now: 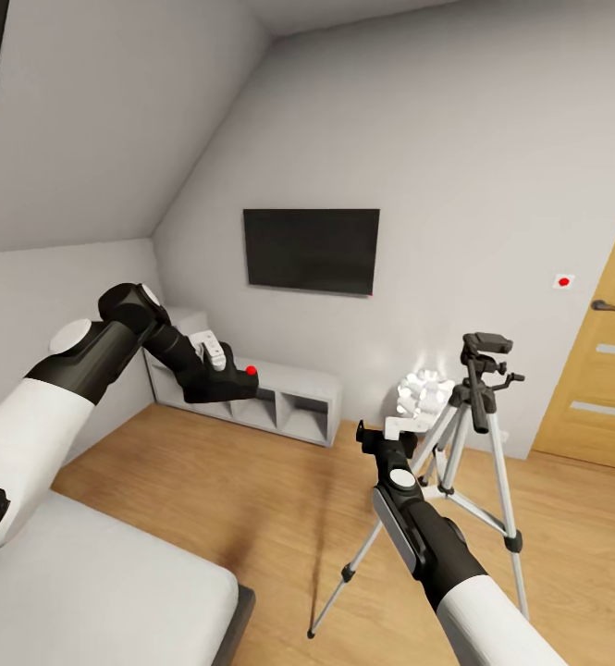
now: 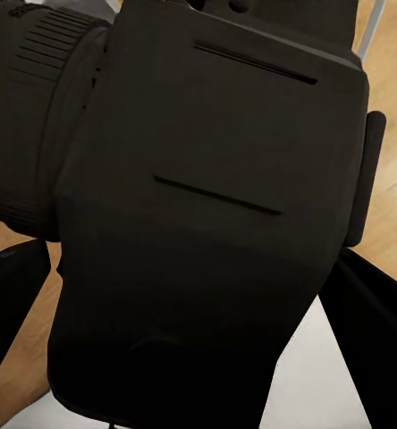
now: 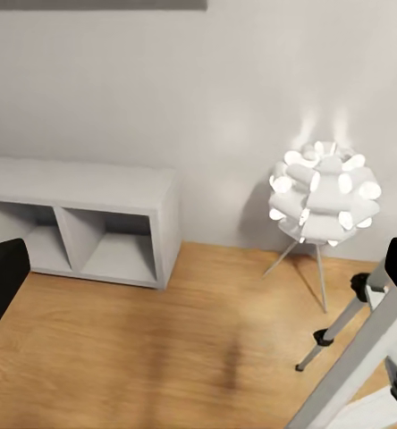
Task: Attach the digital camera to the camera tripod in the bedroom.
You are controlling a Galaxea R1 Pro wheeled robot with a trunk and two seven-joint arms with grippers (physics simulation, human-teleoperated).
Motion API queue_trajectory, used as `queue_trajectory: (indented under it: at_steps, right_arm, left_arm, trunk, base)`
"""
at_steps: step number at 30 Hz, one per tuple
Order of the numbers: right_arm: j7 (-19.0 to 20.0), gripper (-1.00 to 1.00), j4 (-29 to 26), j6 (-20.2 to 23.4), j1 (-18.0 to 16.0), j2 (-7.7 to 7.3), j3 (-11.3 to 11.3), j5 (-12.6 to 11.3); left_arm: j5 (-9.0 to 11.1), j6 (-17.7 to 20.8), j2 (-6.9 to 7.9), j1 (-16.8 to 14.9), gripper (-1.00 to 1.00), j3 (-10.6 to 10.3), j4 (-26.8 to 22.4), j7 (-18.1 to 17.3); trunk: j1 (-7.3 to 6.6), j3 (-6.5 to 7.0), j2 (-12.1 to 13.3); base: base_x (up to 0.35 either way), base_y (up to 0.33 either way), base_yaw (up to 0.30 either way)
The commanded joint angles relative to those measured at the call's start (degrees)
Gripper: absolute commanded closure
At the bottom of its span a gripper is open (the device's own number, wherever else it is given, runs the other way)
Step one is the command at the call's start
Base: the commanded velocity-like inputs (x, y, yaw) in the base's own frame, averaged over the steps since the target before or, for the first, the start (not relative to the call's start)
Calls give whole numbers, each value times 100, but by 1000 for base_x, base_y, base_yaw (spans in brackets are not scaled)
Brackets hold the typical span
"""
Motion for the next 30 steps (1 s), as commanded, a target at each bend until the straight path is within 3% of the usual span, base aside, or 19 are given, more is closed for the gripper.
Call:
queue_trajectory:
  at_steps: [1,9,20,30]
  right_arm:
    - [-41,-100,-6,27,-3,-3,19,-32]
    - [-41,-100,-6,28,-3,-3,19,-32]
    - [-41,-100,-6,28,-3,-3,19,-32]
    - [-41,-100,-6,31,-3,-3,19,-32]
  left_arm:
    - [-43,64,4,-3,100,-13,-9,-52]
    - [-45,61,3,-3,100,-14,-12,-51]
    - [-43,61,3,-3,100,-11,-12,-51]
    - [-46,61,3,-3,100,-11,-12,-51]
  trunk:
    - [3,-3,-5]
    - [3,-3,-5]
    - [3,-3,-5]
    - [3,-3,-5]
  base:
    - [32,4,0]
    - [22,1,0]
    - [215,0,-28]
    - [43,0,-23]
